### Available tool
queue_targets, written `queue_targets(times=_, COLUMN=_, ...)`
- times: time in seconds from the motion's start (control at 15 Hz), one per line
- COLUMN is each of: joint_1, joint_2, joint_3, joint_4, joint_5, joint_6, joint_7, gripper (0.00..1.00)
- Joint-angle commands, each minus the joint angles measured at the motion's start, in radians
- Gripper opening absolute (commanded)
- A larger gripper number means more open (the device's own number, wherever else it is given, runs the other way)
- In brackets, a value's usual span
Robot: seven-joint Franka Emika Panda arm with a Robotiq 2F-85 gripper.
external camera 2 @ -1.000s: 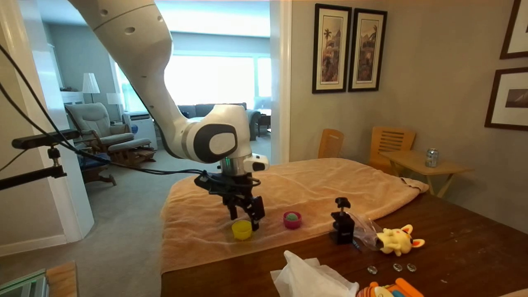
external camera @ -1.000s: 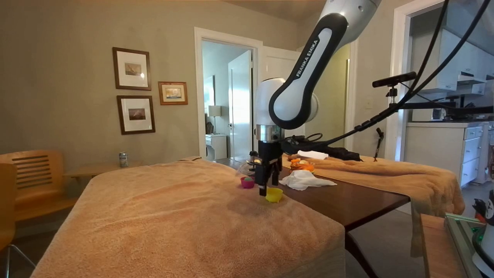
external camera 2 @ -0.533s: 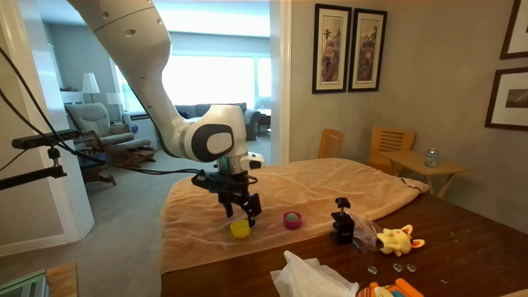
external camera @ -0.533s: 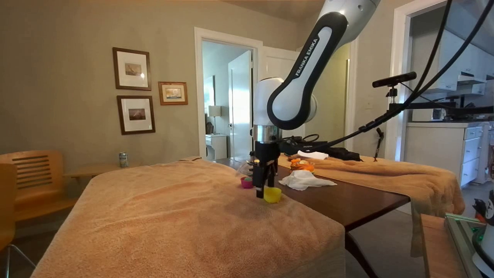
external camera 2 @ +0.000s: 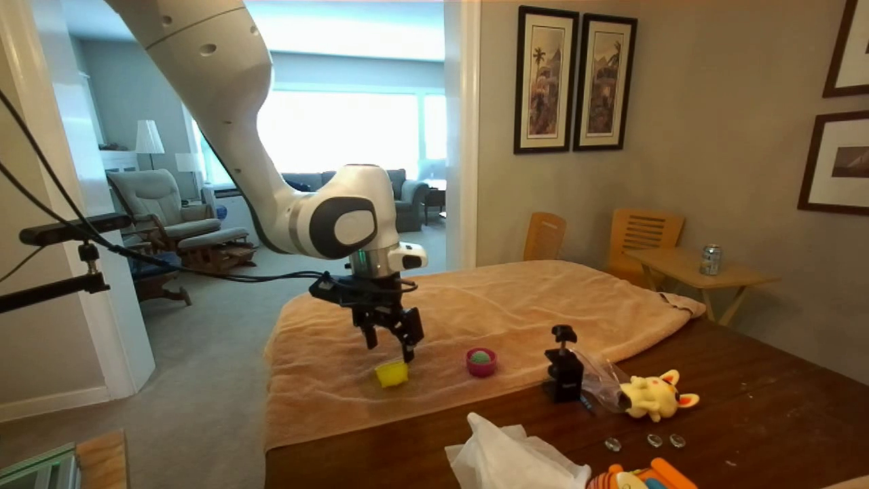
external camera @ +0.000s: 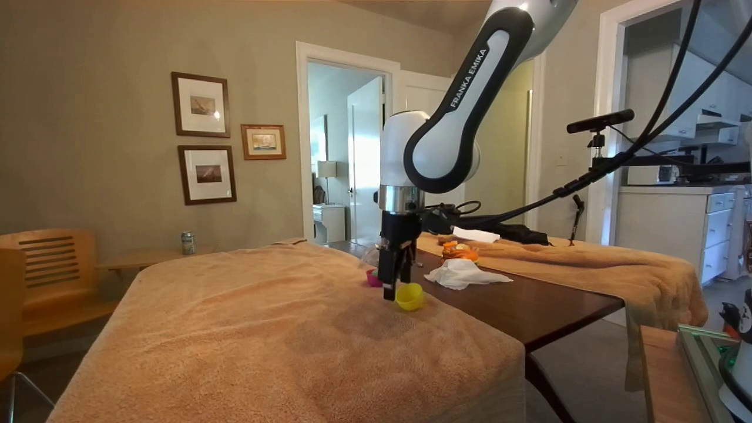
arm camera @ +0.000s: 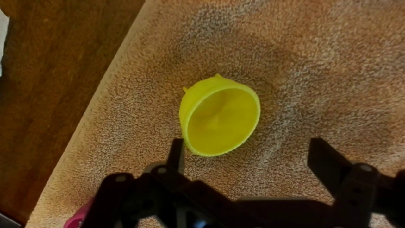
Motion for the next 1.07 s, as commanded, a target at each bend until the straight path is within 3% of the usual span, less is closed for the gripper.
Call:
queue_targets(times=0.0, joint_1=-0.003, joint_2=-0.02, joint_3=0.012, joint_4=-0.015, joint_5=0.005, joint_6=-0.012, joint_7=-0.024, gripper=1.0)
queue_targets(times=1.0, joint_1=0.0, joint_2=0.002, joint_3=0.108, joint_4=0.022, joint_5=0.069, joint_6=-0.045, joint_7=-0.064, gripper=1.0)
